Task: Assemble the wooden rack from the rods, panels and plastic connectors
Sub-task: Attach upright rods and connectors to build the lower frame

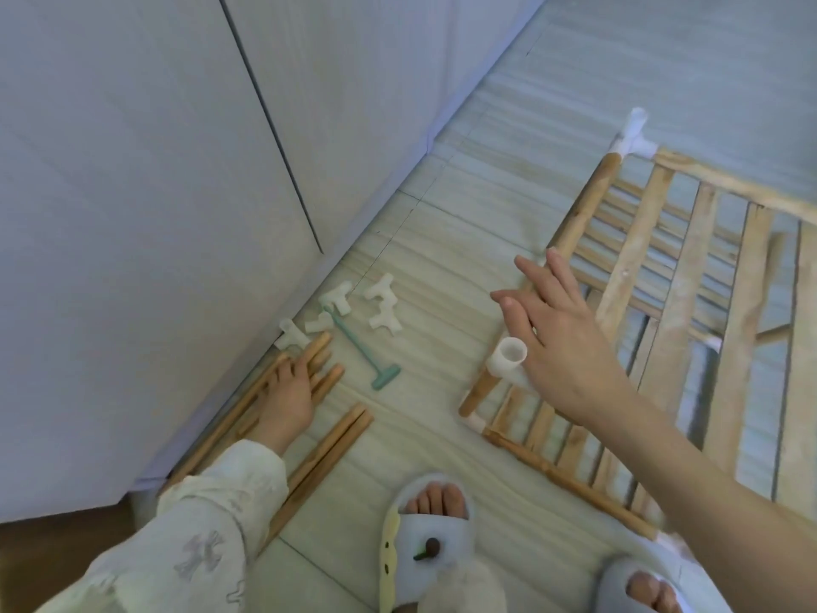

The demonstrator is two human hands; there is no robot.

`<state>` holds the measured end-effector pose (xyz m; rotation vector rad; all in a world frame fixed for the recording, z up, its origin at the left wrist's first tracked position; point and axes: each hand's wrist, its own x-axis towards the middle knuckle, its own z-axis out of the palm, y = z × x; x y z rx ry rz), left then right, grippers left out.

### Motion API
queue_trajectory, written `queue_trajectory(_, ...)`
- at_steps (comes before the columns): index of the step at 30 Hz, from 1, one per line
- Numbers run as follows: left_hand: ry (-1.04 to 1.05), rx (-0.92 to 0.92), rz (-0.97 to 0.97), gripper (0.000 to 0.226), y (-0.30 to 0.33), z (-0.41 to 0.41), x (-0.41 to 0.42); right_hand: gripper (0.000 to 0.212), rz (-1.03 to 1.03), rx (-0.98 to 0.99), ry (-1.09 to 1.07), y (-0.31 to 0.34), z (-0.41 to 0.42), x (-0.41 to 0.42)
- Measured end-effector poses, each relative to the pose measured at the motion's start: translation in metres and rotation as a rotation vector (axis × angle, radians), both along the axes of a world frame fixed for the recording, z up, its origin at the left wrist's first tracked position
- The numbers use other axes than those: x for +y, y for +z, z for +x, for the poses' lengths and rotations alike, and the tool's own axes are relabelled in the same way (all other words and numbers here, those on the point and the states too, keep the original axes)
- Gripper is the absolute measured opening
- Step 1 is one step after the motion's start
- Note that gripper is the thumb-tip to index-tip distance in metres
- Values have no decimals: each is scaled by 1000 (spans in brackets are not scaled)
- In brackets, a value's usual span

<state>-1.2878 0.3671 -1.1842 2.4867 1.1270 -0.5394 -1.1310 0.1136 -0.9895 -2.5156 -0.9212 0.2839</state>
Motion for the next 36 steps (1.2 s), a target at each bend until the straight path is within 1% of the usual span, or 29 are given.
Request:
queue_trajectory(3, 25, 15, 23, 47, -3, 6, 0, 43, 1, 13, -1, 1, -1, 0)
queue_trajectory(5, 60, 56, -22, 46, -6, 7, 0, 43, 5, 12, -4, 2, -1, 1)
queue_trajectory(9, 5, 80, -47, 43, -7, 5, 1, 43, 2, 24, -13, 2, -2, 1)
queue_trajectory(12, -30, -8, -69, 29, -1, 1, 2, 43, -13, 27, -15, 2, -2, 1)
queue_trajectory(16, -76, -169, -22, 24, 22, 4, 1, 44, -41, 36, -23, 2, -2, 0)
queue_trajectory(19, -134, -305, -28, 21, 60, 21, -6, 44, -31, 46, -26, 4, -3, 0)
queue_trajectory(22, -216, -452, -41, 23, 119, 45, -24, 44, 63, 166, -74, 15, -6, -1)
queue_trajectory(24, -211, -595, -132, 24, 164, 62, -40, 42, 84, 209, -90, 29, -10, -5)
queue_trajectory(27, -182, -803, -226, 25, 233, 87, -68, 38, 54, 203, -56, 57, -19, -14)
queue_trajectory(28, -159, -865, -288, 24, 255, 94, -79, 38, 49, 223, -43, 68, -23, -18)
queue_trajectory(30, -112, -1017, -509, 22, 297, 106, -105, 43, 64, 314, -14, 90, -29, -25)
queue_trajectory(32, -71, -1120, -724, 22, 334, 114, -135, 48, 110, 430, -7, 111, -34, -34)
queue_trajectory(33, -62, -1143, -818, 23, 351, 117, -150, 44, 152, 465, -12, 121, -35, -40)
queue_trajectory(35, -32, -1151, -1021, 24, 378, 121, -181, 23, 237, 426, -38, 138, -35, -55)
queue_trajectory(36, -17, -1149, -1112, 24, 388, 124, -195, 18, 300, 420, -74, 146, -35, -63)
